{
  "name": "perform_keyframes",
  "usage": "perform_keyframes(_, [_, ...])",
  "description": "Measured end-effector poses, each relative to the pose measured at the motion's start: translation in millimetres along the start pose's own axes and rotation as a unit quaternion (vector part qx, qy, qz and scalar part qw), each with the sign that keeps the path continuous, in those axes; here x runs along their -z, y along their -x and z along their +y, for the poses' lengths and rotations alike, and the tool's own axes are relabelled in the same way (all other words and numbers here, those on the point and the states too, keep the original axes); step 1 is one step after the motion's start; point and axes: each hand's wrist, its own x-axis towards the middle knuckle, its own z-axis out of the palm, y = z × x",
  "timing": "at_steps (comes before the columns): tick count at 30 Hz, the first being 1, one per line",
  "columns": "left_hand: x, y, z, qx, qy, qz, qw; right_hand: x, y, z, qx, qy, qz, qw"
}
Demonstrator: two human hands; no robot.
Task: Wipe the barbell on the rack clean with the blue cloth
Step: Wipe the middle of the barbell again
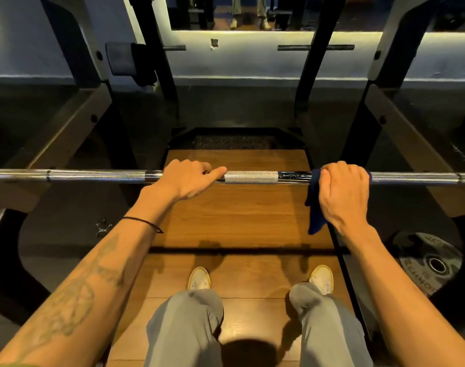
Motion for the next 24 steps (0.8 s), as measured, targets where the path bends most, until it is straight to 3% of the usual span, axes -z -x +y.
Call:
perform_keyframes(3, [1.7,0.8,-2.0,-0.001,0.070,-0.037,0.997,-2.0,2.8,-15.9,-0.034,0.022,0.005,0.999])
perform_keyframes(5, [4.1,1.5,-1.2,-0.005,0.066,-0.021,0.998,-3.3,0.8,-41.6,-0.039,0.033,0.003,0.999])
perform_keyframes(8, [-8.9,11.8,3.3,-0.019,0.027,0.113,0.993,-11.4,3.3,-101.0,-0.013,0.028,-0.025,0.999])
perform_keyframes(12, [-45.6,34.0,12.0,-0.026,0.097,0.320,0.942,-23.2,6.5,-163.4,0.076,-0.010,-0.071,0.995])
perform_keyframes(14, [-54.8,41.9,12.8,-0.030,0.157,0.360,0.919,-22.6,4.0,-151.0,0.140,-0.020,-0.082,0.987])
perform_keyframes(16, [-56.3,47.5,10.5,-0.039,0.175,0.364,0.914,-18.9,-0.9,-114.2,0.146,-0.013,-0.078,0.986])
perform_keyframes(21, [-57.9,52.0,18.7,-0.031,0.142,0.343,0.928,0.2,-1.2,-8.2,0.027,0.032,-0.036,0.998])
perform_keyframes(24, [-47.8,48.3,16.2,-0.022,0.131,0.349,0.928,-1.8,3.9,-16.2,-0.043,0.026,0.013,0.999])
